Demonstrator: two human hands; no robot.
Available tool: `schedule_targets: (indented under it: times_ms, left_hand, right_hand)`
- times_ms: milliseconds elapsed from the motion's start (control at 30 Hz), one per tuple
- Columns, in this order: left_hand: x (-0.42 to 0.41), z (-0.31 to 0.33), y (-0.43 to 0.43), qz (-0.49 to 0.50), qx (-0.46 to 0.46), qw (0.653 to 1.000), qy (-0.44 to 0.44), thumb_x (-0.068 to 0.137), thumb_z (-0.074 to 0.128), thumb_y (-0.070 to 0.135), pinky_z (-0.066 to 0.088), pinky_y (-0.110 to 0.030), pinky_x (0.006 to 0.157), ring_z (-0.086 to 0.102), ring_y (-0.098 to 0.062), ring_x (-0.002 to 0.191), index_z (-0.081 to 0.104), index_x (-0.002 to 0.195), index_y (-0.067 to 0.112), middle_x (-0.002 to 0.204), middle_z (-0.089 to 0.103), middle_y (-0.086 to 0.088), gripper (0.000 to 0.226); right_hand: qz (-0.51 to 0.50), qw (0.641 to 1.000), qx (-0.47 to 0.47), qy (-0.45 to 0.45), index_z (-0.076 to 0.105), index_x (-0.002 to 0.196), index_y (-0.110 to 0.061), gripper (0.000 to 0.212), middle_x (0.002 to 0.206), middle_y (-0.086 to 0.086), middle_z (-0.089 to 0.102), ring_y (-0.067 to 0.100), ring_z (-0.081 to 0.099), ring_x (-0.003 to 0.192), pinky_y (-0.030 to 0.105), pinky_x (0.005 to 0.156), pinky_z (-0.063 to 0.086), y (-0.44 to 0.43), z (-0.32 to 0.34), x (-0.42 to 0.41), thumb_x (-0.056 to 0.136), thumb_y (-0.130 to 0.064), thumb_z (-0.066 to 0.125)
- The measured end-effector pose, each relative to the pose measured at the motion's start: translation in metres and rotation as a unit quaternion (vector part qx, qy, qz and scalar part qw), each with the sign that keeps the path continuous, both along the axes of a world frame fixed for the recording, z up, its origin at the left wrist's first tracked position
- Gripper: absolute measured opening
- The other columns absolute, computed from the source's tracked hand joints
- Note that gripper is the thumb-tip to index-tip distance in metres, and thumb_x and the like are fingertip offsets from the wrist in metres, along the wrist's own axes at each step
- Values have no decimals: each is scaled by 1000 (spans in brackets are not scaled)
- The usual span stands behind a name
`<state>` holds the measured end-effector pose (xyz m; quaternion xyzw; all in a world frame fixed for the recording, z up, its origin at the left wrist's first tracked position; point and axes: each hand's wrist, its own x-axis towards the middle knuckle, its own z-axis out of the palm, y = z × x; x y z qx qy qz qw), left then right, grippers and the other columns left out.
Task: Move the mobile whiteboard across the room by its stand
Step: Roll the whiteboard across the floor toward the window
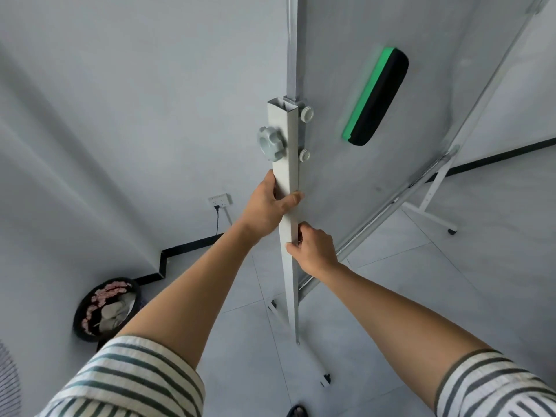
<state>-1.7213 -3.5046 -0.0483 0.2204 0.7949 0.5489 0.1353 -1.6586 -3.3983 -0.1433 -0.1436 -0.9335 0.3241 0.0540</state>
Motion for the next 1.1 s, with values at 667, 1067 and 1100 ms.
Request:
schedule_targets:
  times_ms: [667, 1067, 1100]
  left_hand:
    - [159, 6, -185, 92, 16, 994, -50, 81, 64, 17, 53, -48, 99, 66, -34, 109, 49, 116, 15, 116, 67, -19, 38]
    - [240, 2, -296, 72, -29, 997, -20, 76, 68, 41, 49, -60, 96, 63, -39, 101, 48, 119, 15, 118, 60, -30, 54]
    - [248, 2, -306, 75, -37, 996, -18, 74, 68, 44, 49, -60, 96, 62, -42, 105, 48, 120, 15, 118, 60, -30, 58]
  right_hand:
    - [92, 995, 2, -25, 41, 82, -12, 21, 89, 16, 70, 42, 62, 82, 36, 67, 42, -179, -3, 129, 85, -27, 56]
    - [66, 997, 22, -42, 40, 83, -10, 23, 91, 19, 69, 44, 61, 88, 42, 75, 47, -292, 2, 222, 86, -29, 54]
    - [63, 997, 24, -41, 43, 84, -9, 23, 92, 19, 70, 44, 61, 88, 43, 76, 48, -301, 2, 230, 86, -29, 54]
